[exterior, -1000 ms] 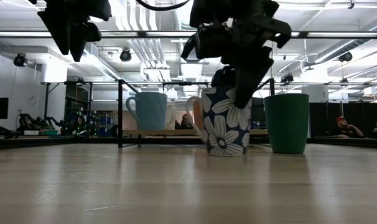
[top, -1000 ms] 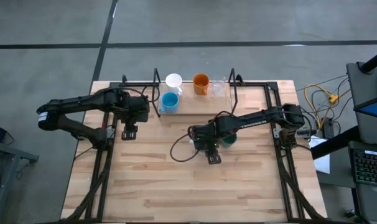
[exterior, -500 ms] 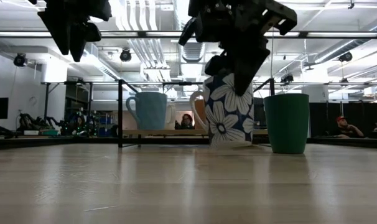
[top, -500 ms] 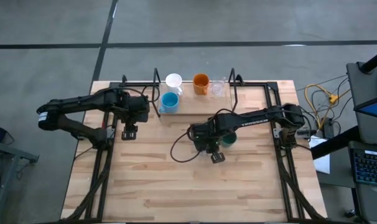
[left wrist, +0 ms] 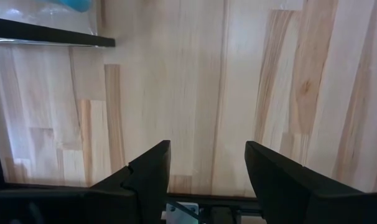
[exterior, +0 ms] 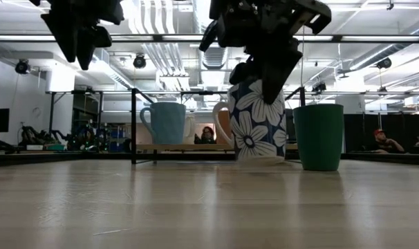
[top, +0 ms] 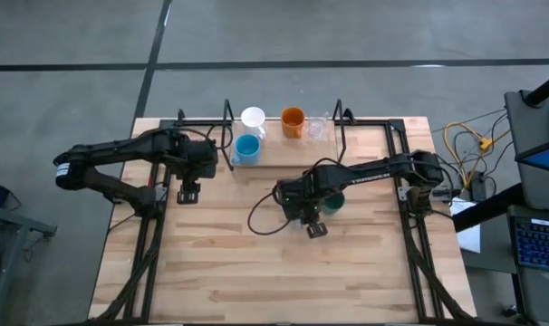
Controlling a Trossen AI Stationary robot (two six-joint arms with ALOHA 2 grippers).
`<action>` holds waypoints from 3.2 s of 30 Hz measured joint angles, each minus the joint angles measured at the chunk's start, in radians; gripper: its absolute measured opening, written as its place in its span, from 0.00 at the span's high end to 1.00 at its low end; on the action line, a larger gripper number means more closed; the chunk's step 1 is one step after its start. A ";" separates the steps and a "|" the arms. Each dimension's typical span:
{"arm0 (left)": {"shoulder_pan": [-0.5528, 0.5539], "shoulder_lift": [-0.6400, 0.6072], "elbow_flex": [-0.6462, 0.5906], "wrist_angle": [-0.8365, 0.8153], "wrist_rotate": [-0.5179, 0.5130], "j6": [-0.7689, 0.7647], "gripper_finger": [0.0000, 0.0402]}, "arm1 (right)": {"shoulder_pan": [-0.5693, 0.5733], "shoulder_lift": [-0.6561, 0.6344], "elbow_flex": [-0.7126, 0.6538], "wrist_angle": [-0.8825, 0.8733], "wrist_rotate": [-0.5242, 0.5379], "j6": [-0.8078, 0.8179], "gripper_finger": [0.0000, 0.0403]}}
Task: Stack small to large cups/mugs on shelf
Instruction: Put the blue patterned mug on the shelf
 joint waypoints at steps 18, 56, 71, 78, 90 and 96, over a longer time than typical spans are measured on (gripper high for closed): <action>0.000 0.000 -0.008 0.008 -0.001 -0.003 0.52 | -0.002 -0.002 -0.030 0.091 -0.013 0.123 0.67; 0.003 0.001 -0.201 0.211 0.062 0.096 0.52 | 0.003 -0.020 0.388 -0.525 0.206 0.288 0.59; 0.003 -0.034 -0.201 0.231 0.059 0.109 0.52 | 0.012 -0.223 -0.085 -0.423 0.302 0.396 0.59; 0.003 -0.031 -0.201 0.300 0.059 0.181 0.52 | 0.033 -0.389 -0.199 -0.145 0.251 0.425 0.59; 0.003 -0.031 -0.188 0.332 0.062 0.211 0.52 | 0.043 -0.443 -0.267 0.033 0.224 0.457 0.59; 0.003 -0.030 -0.188 0.331 0.062 0.210 0.52 | 0.056 -0.338 -0.222 0.069 0.182 0.385 0.59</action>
